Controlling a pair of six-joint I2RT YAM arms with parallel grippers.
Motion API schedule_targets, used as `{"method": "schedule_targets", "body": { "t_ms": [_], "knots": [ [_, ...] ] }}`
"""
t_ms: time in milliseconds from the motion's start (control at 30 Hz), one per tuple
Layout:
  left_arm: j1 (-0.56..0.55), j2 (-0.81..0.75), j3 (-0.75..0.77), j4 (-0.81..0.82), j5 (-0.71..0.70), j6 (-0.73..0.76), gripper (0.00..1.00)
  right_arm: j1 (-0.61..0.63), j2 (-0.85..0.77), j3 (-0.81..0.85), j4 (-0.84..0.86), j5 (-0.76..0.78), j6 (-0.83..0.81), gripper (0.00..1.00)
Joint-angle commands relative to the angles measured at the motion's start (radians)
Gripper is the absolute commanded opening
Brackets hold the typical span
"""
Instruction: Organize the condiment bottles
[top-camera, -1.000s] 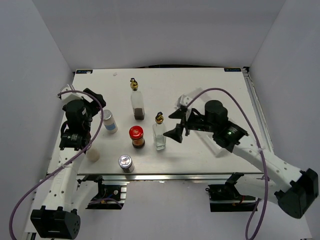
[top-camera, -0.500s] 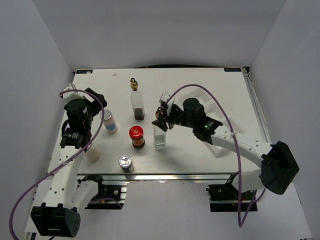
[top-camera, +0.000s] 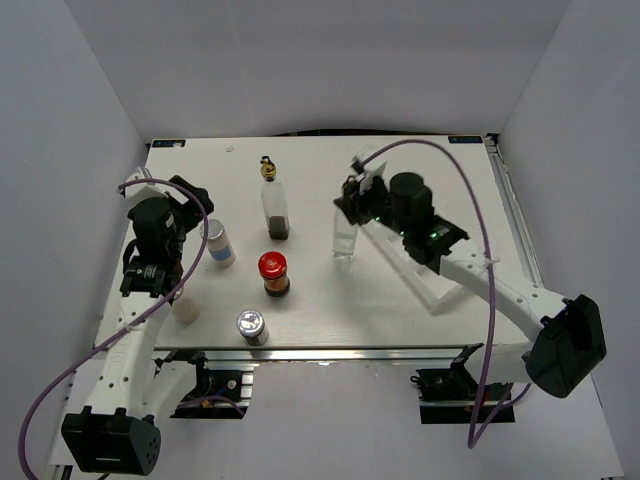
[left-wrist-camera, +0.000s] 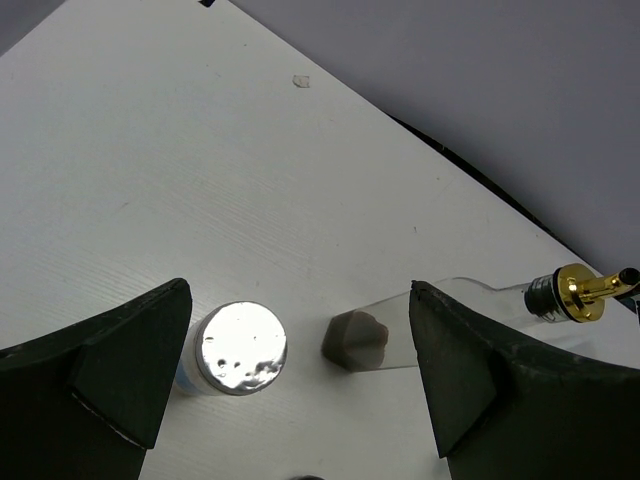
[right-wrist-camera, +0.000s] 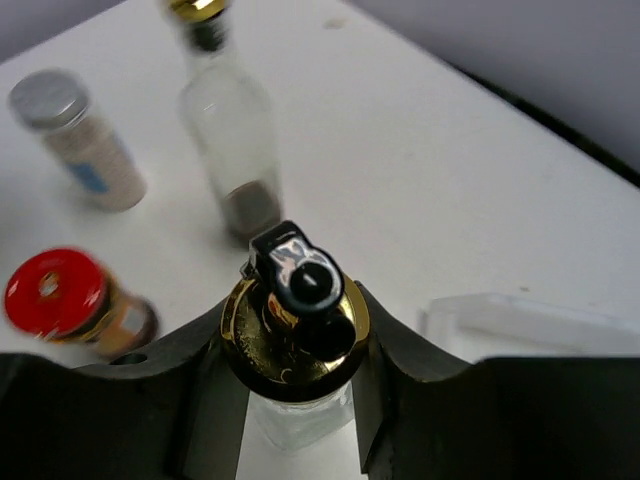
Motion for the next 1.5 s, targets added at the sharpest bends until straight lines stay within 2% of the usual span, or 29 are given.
{"method": "schedule_targets", "body": {
  "t_ms": [0,133,267,467,733,1000,1267,1467],
  "knots": [
    [0.003,-0.028,-0.005,0.032,0.014,-0.001,0.98,-0.137,-0.074,0.179,0.088,0.037,0.026,0.0],
    [0.003,-0.04,-0.005,0.038,0.015,0.001,0.98,-0.264,-0.039,0.265,0.059,-0.077,0.026,0.0],
    [0.003,-0.045,-0.005,0.038,0.006,0.002,0.98,-0.382,0.03,0.336,0.033,-0.12,0.025,0.0],
    [0.002,-0.036,0.0,0.043,-0.012,0.008,0.98,-0.499,0.162,0.425,0.023,-0.236,0.06,0.0],
    [0.002,-0.021,0.003,0.031,-0.051,0.013,0.98,-0.544,0.259,0.406,0.077,-0.244,0.032,0.0],
    [0.002,0.013,0.01,0.026,-0.061,0.013,0.98,-0.565,0.363,0.382,0.207,-0.288,-0.05,0.0],
    [0.002,0.024,0.01,0.032,-0.067,0.008,0.98,-0.591,0.446,0.419,0.286,-0.343,-0.015,0.0],
    [0.002,0.032,0.01,0.041,-0.064,0.005,0.98,-0.593,0.441,0.491,0.28,-0.361,0.02,0.0]
  ]
}}
